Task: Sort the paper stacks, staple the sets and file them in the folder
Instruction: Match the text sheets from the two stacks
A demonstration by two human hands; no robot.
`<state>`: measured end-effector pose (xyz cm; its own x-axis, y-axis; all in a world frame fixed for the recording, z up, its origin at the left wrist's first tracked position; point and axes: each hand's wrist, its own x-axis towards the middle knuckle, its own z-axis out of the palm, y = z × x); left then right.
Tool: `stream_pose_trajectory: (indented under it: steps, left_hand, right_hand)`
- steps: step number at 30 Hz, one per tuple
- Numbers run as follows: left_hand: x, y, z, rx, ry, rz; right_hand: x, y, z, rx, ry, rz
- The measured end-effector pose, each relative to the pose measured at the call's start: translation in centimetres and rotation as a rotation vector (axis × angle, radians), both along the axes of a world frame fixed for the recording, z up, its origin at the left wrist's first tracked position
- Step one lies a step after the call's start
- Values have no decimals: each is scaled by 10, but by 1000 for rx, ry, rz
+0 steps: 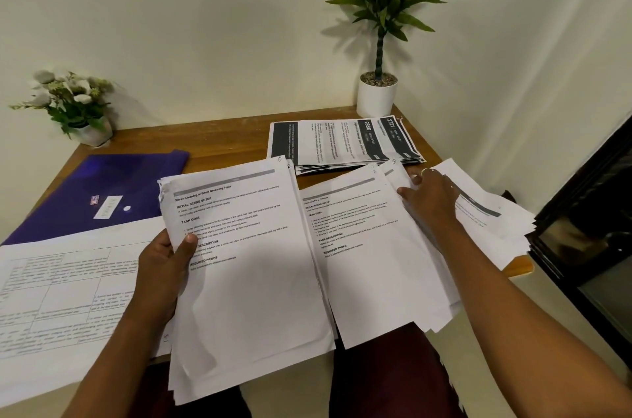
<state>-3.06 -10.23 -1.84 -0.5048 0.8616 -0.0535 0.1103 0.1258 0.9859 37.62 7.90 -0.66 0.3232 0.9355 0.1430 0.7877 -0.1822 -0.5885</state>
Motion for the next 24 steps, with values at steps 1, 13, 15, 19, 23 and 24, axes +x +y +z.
stream_pose_trajectory:
  steps: [1, 13, 15, 19, 23, 24]
  left_hand:
    - [0, 0, 0, 3, -2, -1]
    - [-1, 1, -2, 12, -1, 2]
    - [-2, 1, -2, 12, -4, 2]
    - [-1, 0, -2, 13, -19, 8]
    - [-1, 0, -2, 7, -25, 8]
    - [-1, 0, -1, 1, -26, 5]
  right_hand:
    - [0, 0, -1, 8, 15, 3]
    - [2, 9, -2, -104, -3, 46]
    - [1, 8, 1, -83, 33, 62]
    - [5, 11, 10, -84, 106, 127]
    - [5, 13, 15, -96, 97, 121]
    - [5, 12, 15, -85, 99, 119]
